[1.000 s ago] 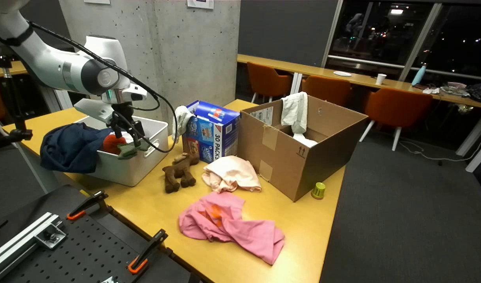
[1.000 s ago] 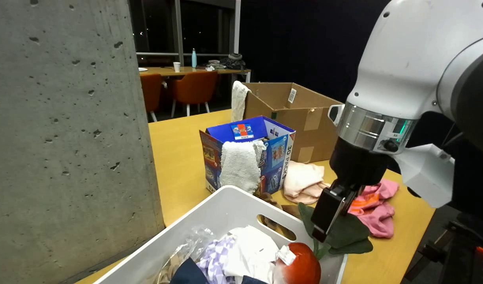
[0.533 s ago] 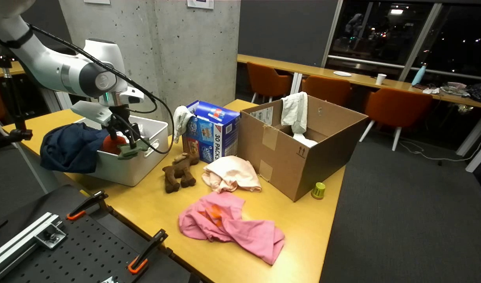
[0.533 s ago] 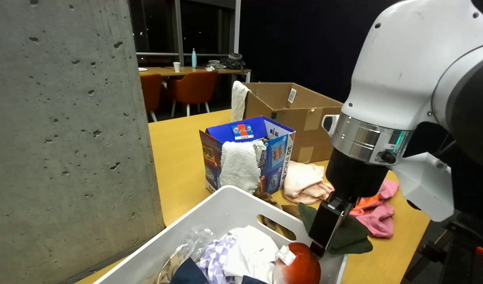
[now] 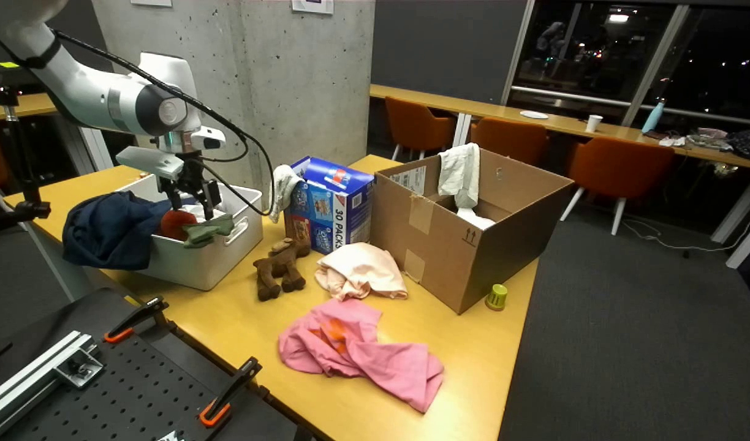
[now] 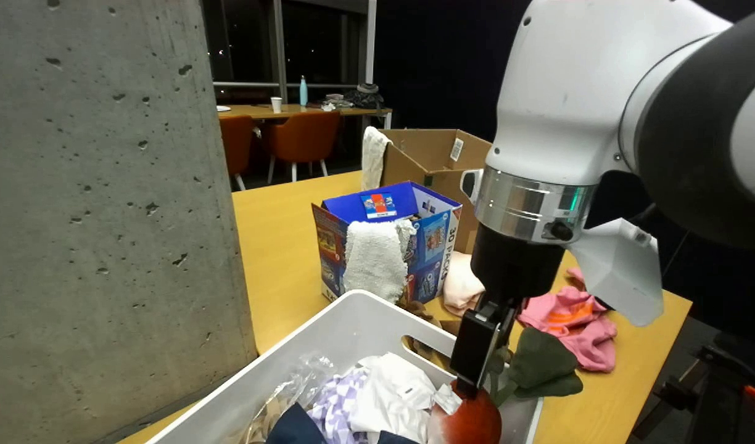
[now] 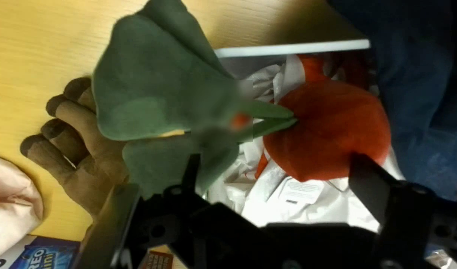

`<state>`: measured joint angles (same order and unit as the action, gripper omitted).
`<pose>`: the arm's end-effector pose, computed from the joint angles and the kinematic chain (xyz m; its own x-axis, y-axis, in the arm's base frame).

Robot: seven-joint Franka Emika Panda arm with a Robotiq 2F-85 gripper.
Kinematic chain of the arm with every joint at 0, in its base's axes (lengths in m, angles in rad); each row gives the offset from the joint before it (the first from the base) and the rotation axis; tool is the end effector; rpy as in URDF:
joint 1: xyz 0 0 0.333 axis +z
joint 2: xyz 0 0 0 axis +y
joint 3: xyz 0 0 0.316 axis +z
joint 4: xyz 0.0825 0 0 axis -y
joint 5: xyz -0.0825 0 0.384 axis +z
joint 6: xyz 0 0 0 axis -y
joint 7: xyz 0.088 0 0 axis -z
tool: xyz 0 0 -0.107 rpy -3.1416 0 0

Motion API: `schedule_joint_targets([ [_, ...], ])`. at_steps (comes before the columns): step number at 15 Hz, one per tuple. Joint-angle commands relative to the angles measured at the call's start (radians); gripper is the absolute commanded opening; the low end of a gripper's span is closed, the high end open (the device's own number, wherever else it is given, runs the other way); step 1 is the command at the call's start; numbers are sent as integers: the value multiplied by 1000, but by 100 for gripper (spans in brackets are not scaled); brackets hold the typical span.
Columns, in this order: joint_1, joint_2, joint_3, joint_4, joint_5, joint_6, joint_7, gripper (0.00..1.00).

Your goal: Remove the pink and peach shirts, the moose toy and the turnip plushie out of the basket

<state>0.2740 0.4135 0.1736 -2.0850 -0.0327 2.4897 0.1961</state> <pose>0.5291 0.2530 0.2271 0.9654 0.2605 -0.0113 0.2597 -0.9645 -0.0484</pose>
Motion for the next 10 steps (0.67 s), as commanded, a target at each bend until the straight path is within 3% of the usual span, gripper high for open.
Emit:
schedule_joint_targets([
  [1, 22, 51, 7, 90, -9, -55, -32, 100],
  [9, 50, 97, 16, 116, 6, -81, -43, 100],
  [10, 52, 102, 14, 121, 3, -84, -43, 75],
])
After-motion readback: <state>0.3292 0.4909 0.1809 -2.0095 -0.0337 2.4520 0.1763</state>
